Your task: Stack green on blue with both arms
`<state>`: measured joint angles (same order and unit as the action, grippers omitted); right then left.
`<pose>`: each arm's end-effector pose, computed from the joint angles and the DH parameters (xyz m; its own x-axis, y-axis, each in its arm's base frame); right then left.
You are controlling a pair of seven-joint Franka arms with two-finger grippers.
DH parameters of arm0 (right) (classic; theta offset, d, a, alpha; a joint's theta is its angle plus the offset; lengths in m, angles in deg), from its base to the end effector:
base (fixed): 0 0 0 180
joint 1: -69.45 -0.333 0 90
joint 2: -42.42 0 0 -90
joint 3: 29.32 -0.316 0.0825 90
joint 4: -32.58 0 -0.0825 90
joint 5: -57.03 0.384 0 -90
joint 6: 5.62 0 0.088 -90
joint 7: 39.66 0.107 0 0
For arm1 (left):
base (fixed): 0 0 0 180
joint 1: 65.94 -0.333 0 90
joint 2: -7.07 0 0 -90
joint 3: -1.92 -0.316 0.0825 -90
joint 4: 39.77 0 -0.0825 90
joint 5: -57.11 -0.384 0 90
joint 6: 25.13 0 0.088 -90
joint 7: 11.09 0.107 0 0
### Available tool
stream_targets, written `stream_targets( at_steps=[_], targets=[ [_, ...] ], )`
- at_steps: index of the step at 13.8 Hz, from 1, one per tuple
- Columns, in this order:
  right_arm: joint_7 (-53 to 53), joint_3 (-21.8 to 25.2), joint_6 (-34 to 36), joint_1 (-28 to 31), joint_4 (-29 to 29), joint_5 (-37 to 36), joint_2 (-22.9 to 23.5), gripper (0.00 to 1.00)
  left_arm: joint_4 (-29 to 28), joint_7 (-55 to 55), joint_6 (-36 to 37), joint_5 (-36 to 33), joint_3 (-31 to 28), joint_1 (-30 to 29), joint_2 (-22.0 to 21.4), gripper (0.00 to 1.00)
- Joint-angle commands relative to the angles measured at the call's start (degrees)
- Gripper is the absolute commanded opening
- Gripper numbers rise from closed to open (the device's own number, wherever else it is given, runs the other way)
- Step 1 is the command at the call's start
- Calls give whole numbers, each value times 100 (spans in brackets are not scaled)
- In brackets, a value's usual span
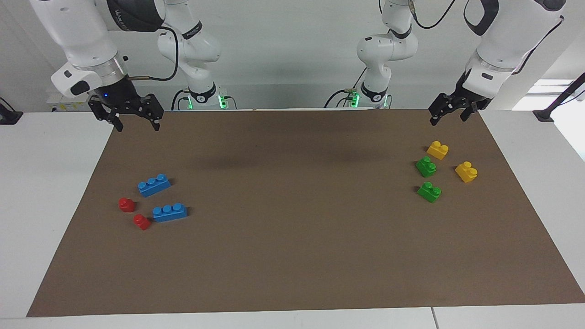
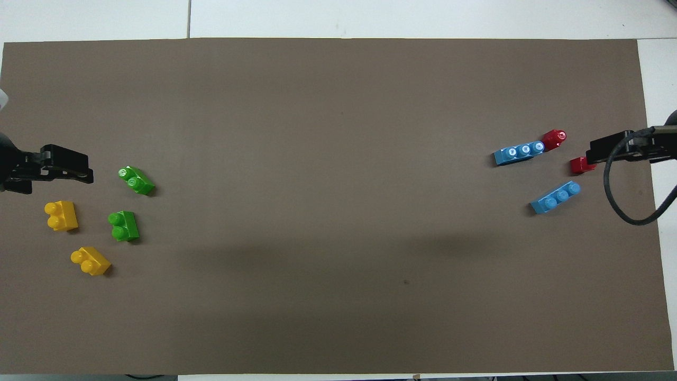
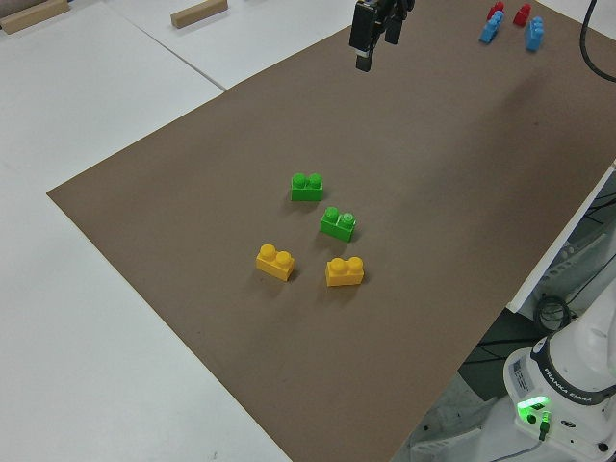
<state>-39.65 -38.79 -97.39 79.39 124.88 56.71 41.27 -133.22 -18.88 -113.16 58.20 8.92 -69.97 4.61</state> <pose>0.5509 -0.0042 0.6192 0.9999 -0.0082 0.0105 -0.0083 -0.9999 0.0089 0.5358 -0.0313 0.6165 0.9951 0.0838 -0.0533 0.0843 -0.9964 0.0066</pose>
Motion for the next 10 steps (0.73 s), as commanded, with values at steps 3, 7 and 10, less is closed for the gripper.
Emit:
stream_targets(
  at_steps=[3, 7, 10],
  targets=[
    [-54, -38, 11, 8, 131, -12, -140, 100, -130, 50, -39, 58, -14, -19, -123, 100],
    [-54, -29, -156, 78, 96, -3, -113, 100, -130, 50, -21, 58, -23, -19, -123, 100],
    [-63, -29, -157, 175, 87, 6, -105, 100, -130, 41, -21, 58, -23, -11, -123, 100]
  ],
)
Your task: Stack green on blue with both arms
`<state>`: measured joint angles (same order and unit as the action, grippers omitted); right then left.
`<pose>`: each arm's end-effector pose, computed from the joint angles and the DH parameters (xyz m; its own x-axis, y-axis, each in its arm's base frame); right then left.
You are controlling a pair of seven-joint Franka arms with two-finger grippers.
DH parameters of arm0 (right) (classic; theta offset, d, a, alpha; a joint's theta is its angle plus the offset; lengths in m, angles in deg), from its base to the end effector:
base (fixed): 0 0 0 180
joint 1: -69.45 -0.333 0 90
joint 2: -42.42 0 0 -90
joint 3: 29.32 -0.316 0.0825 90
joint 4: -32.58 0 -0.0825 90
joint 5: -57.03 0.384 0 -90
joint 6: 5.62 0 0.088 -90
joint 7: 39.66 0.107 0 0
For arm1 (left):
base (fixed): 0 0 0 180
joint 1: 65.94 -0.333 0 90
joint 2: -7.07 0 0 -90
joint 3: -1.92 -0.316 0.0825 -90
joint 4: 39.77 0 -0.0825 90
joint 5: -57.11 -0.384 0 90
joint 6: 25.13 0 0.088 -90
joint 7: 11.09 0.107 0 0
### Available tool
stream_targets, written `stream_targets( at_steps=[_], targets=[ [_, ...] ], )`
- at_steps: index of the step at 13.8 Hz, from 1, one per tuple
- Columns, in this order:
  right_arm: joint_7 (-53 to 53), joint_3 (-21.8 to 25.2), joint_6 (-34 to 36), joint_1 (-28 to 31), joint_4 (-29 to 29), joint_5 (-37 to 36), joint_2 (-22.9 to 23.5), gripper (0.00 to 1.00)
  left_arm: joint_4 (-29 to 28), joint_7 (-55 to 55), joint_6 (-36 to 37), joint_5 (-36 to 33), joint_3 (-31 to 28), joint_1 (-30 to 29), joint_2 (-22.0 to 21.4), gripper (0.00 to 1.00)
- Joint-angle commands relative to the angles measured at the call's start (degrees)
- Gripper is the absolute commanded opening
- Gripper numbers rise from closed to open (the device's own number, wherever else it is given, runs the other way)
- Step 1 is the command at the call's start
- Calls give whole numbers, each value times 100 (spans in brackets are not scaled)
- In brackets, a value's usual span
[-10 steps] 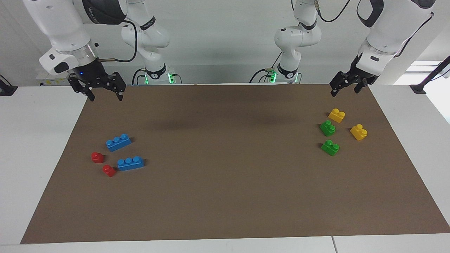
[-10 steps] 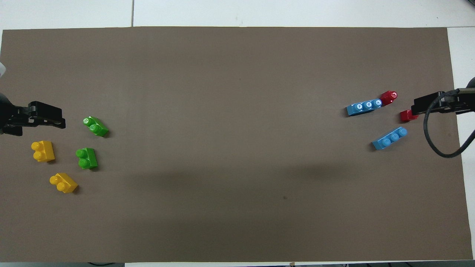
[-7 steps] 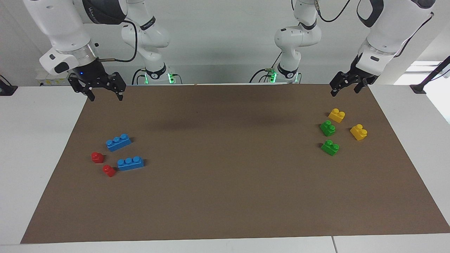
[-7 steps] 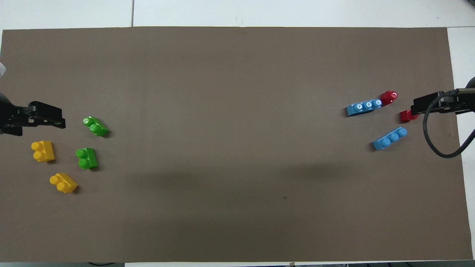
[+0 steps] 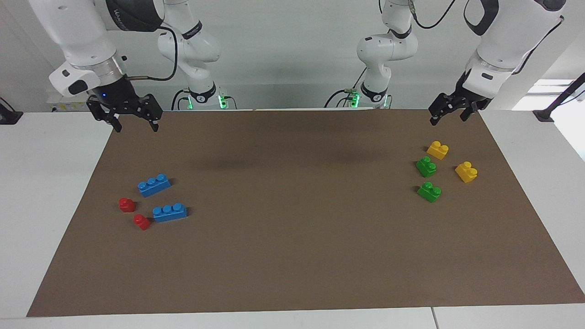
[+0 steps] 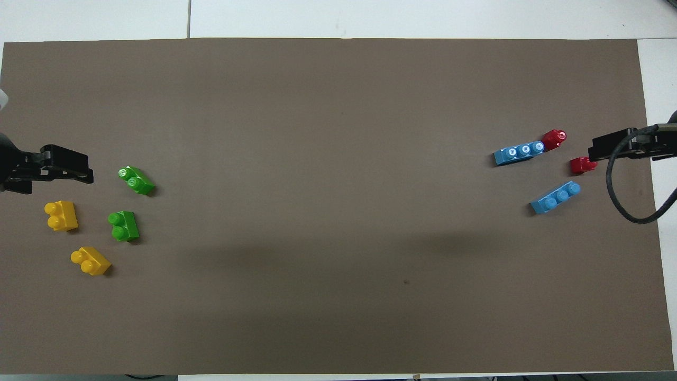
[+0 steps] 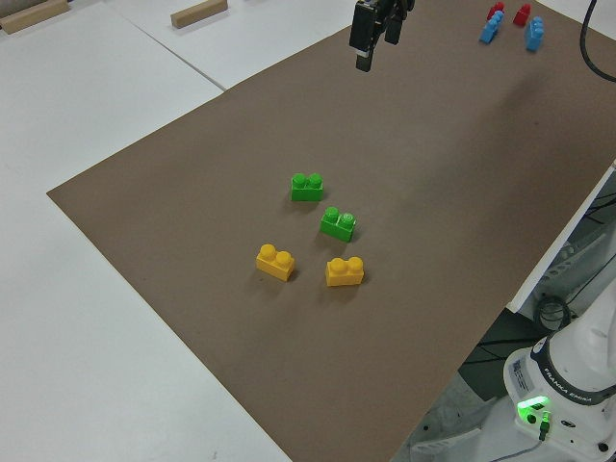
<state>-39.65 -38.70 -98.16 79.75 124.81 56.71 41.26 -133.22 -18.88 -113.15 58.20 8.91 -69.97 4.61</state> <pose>0.5523 -0.0085 0.6211 0.9996 -0.0159 0.0254 -0.0162 -0.9998 0.0089 0.5358 -0.0312 0.6165 0.9950 0.0840 -0.0535 0.0845 -0.9964 0.0066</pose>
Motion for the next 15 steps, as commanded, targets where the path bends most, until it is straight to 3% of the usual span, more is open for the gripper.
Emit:
stream_targets(
  at_steps=[1, 8, 15],
  targets=[
    [-62, -37, -62, 139, 120, 6, -122, 100, -138, 33, -22, 58, -14, 7, -123, 100],
    [-10, -37, -431, 271, 120, 6, -87, 100, -559, 6, -93, 58, -14, 16, -324, 100],
    [2210, -37, -484, 262, 120, 6, -69, 100, -1447, -494, -620, 67, -23, -221, -746, 100]
  ],
)
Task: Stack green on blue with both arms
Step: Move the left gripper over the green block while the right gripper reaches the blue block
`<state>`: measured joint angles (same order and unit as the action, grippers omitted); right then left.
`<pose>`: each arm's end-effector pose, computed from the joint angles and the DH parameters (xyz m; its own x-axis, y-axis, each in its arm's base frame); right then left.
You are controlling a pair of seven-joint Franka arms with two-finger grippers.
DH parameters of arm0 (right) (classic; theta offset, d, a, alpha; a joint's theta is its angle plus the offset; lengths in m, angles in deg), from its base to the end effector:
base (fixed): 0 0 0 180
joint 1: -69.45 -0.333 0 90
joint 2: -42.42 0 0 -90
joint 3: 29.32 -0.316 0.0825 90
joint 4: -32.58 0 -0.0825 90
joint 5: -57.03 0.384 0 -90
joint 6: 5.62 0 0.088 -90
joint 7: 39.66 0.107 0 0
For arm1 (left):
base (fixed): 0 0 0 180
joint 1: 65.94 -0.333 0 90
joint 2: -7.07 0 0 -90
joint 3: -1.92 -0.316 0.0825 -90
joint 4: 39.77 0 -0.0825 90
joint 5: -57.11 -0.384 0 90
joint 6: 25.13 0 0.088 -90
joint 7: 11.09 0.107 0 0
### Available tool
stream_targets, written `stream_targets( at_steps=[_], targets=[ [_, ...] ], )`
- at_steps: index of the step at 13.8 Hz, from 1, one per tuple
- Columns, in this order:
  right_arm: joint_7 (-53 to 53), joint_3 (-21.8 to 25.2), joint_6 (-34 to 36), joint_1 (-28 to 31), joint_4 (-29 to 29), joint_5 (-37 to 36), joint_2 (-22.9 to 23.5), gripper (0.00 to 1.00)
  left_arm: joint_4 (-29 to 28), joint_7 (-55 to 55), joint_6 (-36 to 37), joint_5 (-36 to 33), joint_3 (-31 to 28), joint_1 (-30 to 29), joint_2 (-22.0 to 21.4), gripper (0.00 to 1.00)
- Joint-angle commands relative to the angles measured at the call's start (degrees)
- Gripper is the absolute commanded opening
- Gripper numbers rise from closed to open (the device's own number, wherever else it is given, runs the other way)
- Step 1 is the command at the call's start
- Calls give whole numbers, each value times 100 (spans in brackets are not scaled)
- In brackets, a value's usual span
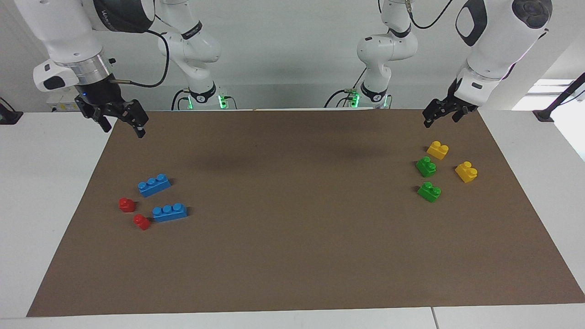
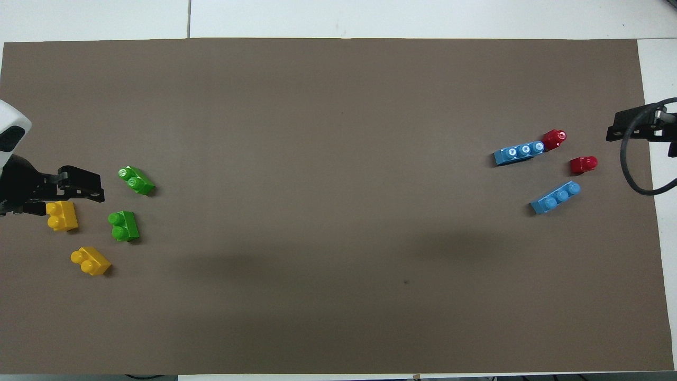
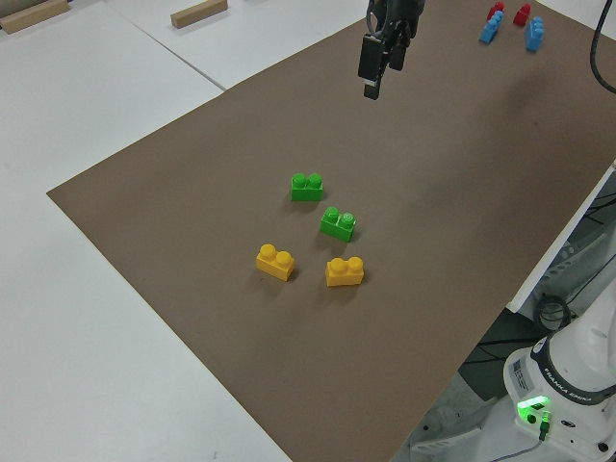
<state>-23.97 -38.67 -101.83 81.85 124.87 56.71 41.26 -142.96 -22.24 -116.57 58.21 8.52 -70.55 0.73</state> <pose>0.5581 -0.0293 0.6266 0.9433 -0.3202 0.0874 -0.3202 -0.9472 -0.0153 0.5154 -0.0227 0.5771 0.9823 0.1617 -0.0944 0.1613 -0.9868 -0.0121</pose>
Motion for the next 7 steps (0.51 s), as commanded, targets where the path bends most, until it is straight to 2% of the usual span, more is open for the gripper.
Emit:
stream_targets(
  at_steps=[1, 7],
  targets=[
    [1080, -41, -109, 51, 115, 6, -69, 100, -596, -212, -330, 67, 17, -180, -402, 100],
    [3296, -41, -12, 95, 132, 417, 88, 99, -1299, -722, -874, 67, 17, -312, -605, 100]
  ],
)
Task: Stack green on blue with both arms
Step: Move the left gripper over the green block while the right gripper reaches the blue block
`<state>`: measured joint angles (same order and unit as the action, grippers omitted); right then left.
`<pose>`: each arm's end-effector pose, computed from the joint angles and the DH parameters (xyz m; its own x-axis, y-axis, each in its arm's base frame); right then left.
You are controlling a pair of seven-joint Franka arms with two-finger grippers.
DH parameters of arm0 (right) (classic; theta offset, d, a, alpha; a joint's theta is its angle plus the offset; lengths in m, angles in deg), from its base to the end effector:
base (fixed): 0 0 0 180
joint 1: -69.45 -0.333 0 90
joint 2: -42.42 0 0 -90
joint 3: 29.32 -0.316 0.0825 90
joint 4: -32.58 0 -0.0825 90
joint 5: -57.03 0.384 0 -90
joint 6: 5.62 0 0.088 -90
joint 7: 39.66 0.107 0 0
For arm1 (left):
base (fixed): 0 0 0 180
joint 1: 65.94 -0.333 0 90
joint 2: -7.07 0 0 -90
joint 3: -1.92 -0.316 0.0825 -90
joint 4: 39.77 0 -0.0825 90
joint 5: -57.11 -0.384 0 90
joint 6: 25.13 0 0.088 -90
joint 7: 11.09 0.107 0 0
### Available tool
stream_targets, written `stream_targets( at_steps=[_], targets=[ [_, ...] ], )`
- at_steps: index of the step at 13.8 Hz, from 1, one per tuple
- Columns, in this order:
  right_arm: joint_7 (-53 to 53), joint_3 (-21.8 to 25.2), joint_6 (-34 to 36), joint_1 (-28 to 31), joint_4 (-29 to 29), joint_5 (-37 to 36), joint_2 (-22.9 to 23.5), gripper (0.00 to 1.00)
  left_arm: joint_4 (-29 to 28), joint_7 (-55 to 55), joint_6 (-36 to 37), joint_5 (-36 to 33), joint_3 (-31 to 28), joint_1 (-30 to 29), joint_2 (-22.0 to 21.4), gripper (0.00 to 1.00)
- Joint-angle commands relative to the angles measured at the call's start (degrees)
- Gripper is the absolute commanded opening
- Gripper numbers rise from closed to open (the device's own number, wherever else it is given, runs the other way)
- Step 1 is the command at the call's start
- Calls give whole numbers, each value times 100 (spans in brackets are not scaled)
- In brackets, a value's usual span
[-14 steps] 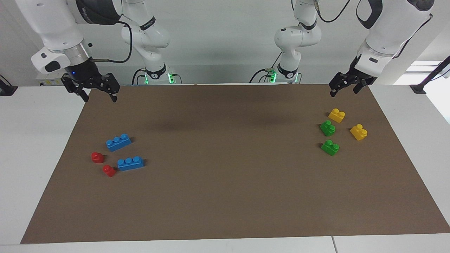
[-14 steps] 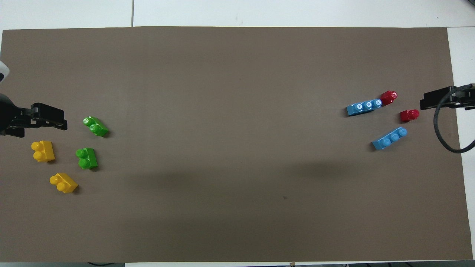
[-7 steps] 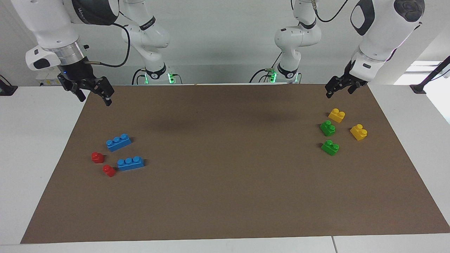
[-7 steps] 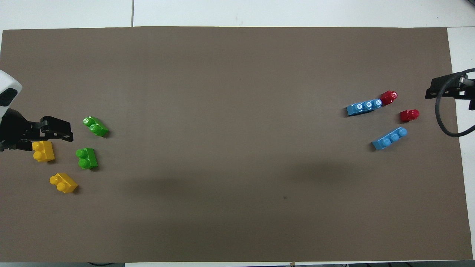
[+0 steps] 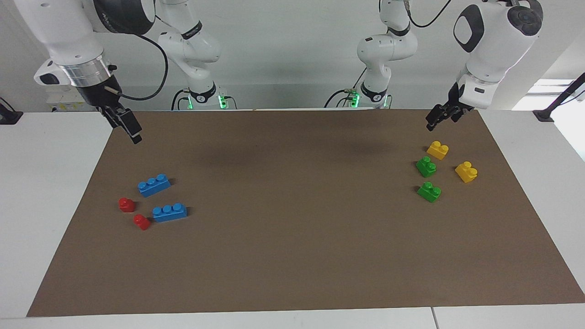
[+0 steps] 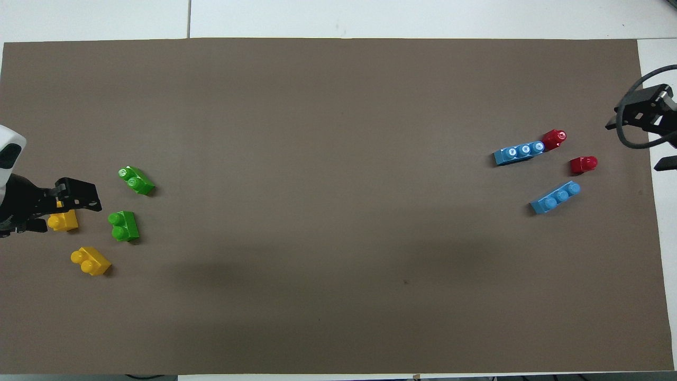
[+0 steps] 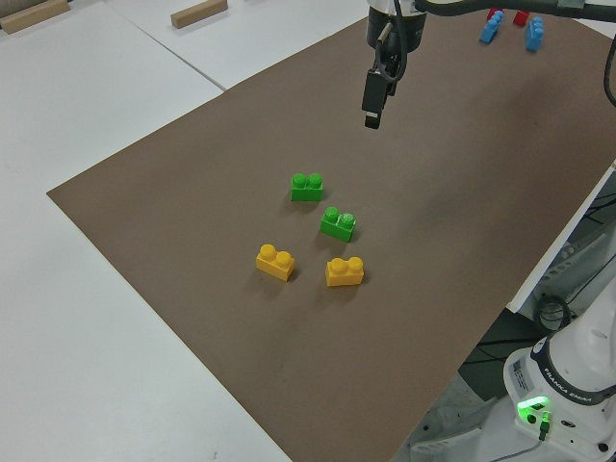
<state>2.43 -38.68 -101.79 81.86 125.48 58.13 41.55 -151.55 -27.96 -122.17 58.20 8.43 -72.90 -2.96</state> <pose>0.5593 -0.0272 0.6186 0.7029 -0.7100 0.0422 -0.7075 -0.7041 -0.0607 0.4981 -0.0013 0.5466 0.9497 0.3031 -0.0793 0.3021 -0.9530 -0.0252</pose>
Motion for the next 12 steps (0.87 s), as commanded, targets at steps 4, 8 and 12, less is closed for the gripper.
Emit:
stream_targets(
  at_steps=[4, 8, 12],
  targets=[
    [1300, -31, -156, 367, 27, 875, 419, 96, -862, -158, -597, 67, 25, -156, -324, 100],
    [1687, -31, -621, 463, -87, 1277, 1025, 95, -1222, -420, -983, 67, 34, -253, -298, 100],
    [1933, -31, -982, 490, -193, 1332, 1536, 93, -1442, -1071, -1484, 67, 34, -227, -166, 100]
  ],
)
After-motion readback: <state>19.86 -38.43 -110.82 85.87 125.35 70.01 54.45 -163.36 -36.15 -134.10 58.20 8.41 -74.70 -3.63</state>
